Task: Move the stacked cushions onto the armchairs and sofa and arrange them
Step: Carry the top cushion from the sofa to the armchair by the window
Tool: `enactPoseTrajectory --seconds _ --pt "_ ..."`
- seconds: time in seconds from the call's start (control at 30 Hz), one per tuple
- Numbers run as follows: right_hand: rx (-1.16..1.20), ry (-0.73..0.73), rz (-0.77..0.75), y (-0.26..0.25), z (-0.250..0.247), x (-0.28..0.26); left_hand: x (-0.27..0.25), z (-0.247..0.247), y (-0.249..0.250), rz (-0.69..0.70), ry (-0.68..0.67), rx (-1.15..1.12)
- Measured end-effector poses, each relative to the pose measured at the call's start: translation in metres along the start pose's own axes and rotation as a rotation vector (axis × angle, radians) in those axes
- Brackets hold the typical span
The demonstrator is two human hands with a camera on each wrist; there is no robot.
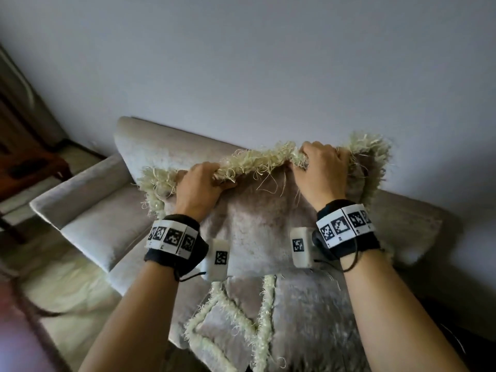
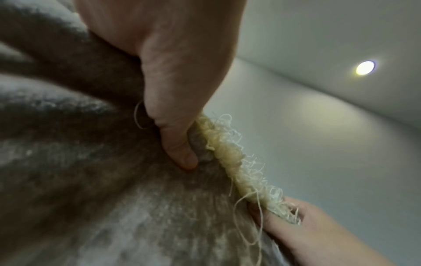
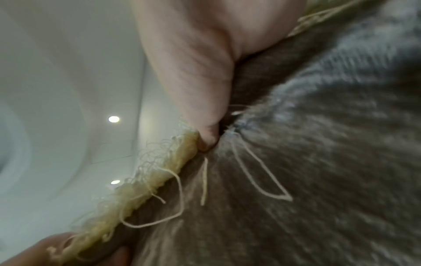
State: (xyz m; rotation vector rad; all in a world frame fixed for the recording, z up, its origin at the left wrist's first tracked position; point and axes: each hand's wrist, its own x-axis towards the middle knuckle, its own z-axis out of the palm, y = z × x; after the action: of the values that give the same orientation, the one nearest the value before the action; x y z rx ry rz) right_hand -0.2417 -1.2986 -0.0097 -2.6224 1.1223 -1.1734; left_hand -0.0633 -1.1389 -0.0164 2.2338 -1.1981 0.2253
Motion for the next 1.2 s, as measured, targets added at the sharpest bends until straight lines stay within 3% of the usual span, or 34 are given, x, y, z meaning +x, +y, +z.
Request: enactPoseTrajectory --seconds 0.17,0.3,0.57,0.77,0.83,0.9,1.0,1.2 --pt "0.104 -0.052 -0.061 -0.074 0.016 -0.009 -0.035 -0.043 -0.048 -0.159 0.284 -0.010" --pt "0.182 -0.072 -0.147 -0.143 0.038 -0.017 -0.060 -0.077 -0.103 -0.229 0.392 0.021" --pt "0.369 -0.175 -0.303 -0.301 0.108 -0.053 -0.120 -0.145 -0.239 -0.440 0.402 0.008" --pt "0.547 -0.430 -0.313 -0.387 0.175 -0.096 -0.172 -0.194 -0.320 -0.497 0.385 0.097" --pt "0.588 -0.507 -0.365 -0.414 0.190 -0.103 -0.182 -0.213 -0.344 -0.537 0.411 0.116" --pt "0.612 -0.674 -0.450 -0.444 0.203 -0.109 -0.194 -0.233 -0.368 -0.573 0.450 0.130" --pt "0.483 -0.866 -0.583 -0.490 0.220 -0.114 -0.209 -0.263 -0.405 -0.607 0.510 0.178" --pt "0.440 -0.800 -0.690 -0.573 0.263 -0.122 -0.224 -0.298 -0.472 -0.667 0.590 0.252"
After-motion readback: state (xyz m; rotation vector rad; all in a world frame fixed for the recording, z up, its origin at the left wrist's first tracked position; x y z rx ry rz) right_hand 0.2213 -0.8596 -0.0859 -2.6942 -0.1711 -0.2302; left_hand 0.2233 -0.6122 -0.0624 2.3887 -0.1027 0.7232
